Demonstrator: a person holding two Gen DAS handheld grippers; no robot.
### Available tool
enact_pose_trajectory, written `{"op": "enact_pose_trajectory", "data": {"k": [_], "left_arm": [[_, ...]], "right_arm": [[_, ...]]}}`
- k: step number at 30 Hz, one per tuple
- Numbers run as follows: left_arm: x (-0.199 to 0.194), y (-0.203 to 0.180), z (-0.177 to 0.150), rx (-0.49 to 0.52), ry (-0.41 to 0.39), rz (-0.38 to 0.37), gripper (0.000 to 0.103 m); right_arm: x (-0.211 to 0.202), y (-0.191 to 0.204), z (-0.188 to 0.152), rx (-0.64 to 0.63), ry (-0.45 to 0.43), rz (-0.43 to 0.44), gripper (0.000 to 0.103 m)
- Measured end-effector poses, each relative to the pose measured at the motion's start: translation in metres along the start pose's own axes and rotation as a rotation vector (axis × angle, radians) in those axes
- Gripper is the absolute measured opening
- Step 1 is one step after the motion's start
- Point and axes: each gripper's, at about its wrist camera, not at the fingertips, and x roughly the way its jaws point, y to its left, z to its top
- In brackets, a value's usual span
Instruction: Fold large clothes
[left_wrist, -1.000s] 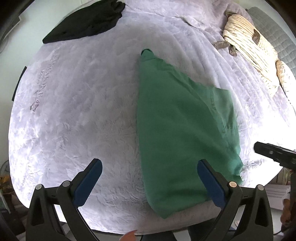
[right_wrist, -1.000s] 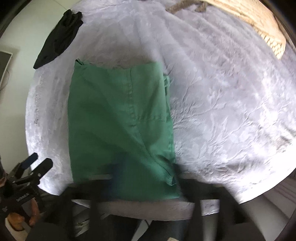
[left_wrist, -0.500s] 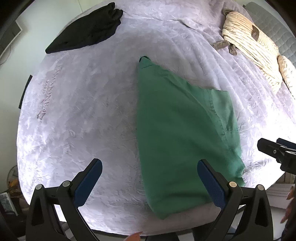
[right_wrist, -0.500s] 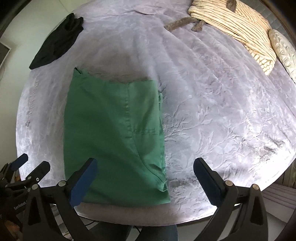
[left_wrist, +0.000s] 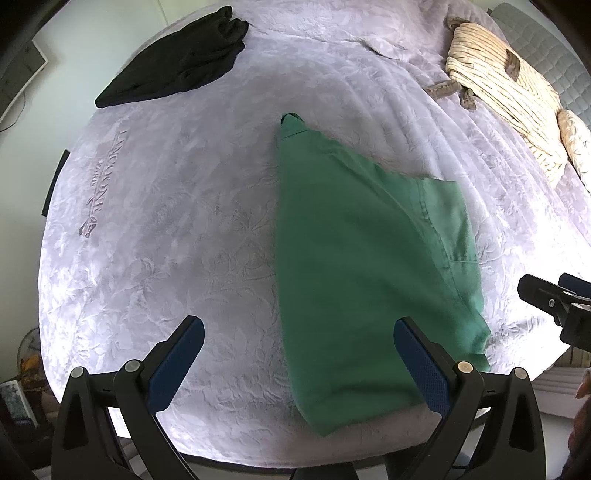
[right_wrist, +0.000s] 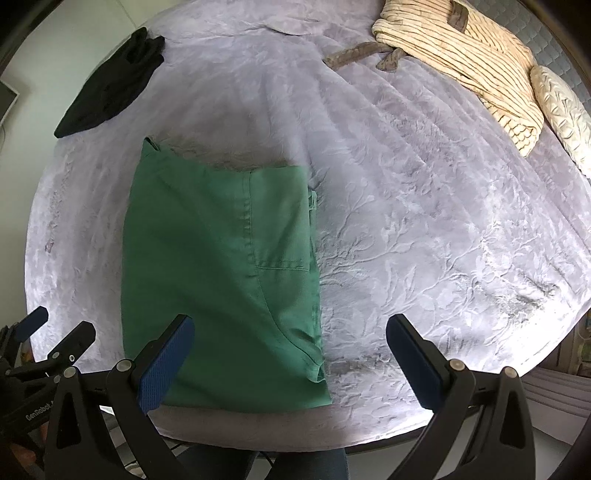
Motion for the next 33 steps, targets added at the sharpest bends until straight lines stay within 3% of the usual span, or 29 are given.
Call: {"op": "enact_pose_trajectory", "data": {"k": [33], "left_arm": [[0.0001,0.0018,-0.0006,-0.002,0.001,0.008,0.103]], "right_arm": [[-0.0013,0.0019,-0.0042,0.007,0.002,-0.001,0.103]]}}
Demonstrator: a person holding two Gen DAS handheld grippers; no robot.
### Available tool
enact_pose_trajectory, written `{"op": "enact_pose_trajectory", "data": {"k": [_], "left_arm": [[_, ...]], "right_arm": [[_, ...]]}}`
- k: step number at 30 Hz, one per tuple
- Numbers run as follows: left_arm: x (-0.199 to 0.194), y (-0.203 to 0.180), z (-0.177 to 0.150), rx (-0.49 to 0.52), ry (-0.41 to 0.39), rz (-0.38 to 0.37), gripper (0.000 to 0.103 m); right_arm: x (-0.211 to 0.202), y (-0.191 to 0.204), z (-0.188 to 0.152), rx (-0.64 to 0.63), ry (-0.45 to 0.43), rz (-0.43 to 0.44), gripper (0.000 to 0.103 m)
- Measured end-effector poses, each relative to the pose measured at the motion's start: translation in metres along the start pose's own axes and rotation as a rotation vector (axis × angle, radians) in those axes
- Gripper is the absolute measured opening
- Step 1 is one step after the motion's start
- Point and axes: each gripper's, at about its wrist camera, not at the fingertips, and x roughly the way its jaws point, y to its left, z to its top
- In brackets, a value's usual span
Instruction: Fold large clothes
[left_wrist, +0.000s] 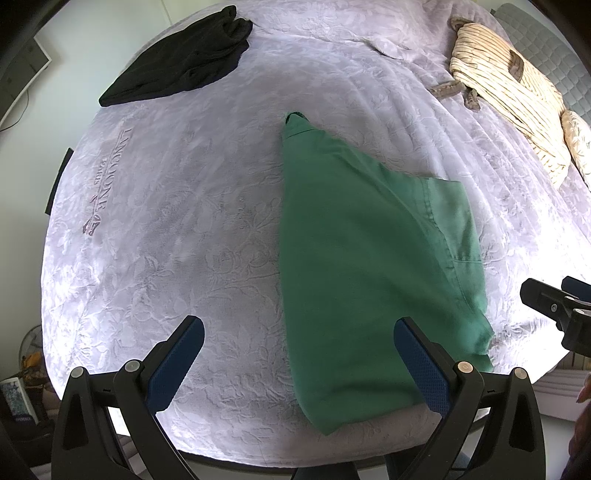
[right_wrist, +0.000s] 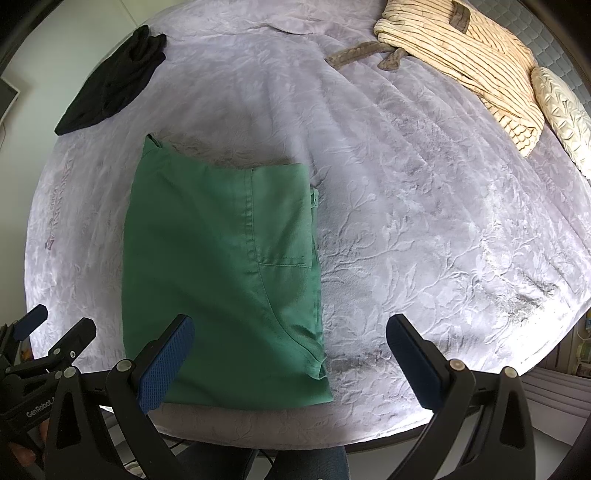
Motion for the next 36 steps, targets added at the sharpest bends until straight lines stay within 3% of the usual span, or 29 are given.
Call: {"op": "enact_pose_trajectory", "data": {"k": [36], "left_arm": [[0.0027,0.0009,0.0001,-0.005,0.009,0.021,0.103]], "right_arm": [[0.0048,-0.0012,0.0014,-0.014,0.015,0.007,0.103]]}}
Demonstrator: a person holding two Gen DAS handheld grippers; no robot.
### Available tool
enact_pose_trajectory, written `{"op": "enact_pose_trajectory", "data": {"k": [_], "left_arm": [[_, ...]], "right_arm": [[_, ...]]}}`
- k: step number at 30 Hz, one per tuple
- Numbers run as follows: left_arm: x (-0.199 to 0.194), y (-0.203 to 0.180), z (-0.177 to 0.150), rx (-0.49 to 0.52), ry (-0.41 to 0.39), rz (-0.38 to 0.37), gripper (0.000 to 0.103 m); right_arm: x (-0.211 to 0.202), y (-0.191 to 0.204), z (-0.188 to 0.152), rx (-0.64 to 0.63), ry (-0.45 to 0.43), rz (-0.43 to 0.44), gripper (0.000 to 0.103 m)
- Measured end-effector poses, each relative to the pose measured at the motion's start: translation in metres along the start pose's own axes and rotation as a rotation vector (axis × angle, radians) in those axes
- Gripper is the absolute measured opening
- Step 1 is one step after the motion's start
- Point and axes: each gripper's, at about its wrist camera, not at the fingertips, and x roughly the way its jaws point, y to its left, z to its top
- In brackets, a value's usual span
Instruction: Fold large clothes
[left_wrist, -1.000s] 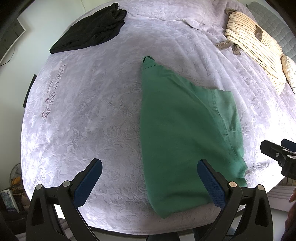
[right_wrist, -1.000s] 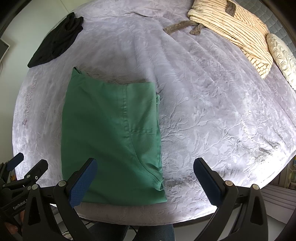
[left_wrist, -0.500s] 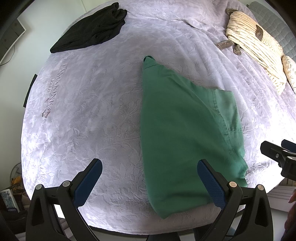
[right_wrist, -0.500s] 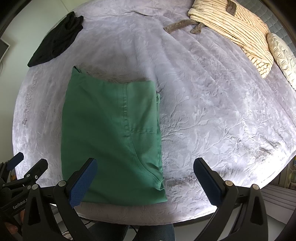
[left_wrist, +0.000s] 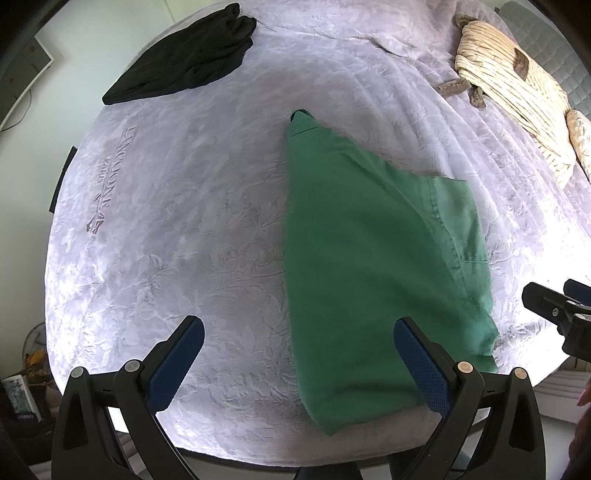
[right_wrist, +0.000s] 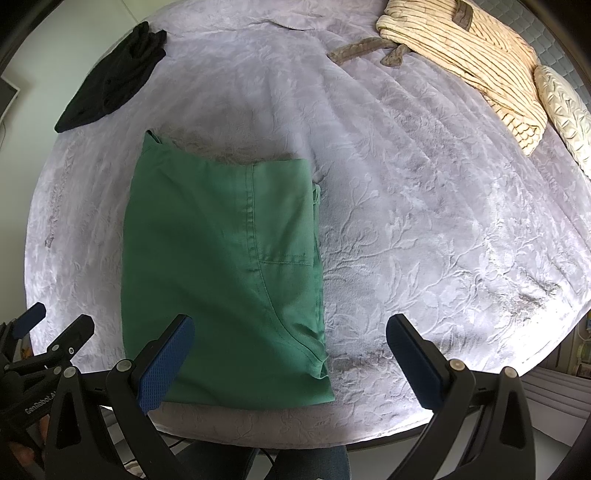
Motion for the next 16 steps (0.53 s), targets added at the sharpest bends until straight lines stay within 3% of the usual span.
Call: {"op": "enact_pose_trajectory", "data": {"k": [16], "left_arm": [[0.0001,-0.0035,0.0040,0.005,0.000,-0.019,0.103]], "right_arm": [[0.0055,-0.0034,0.0071,-0.017,0.020,0.007,0.103]]}}
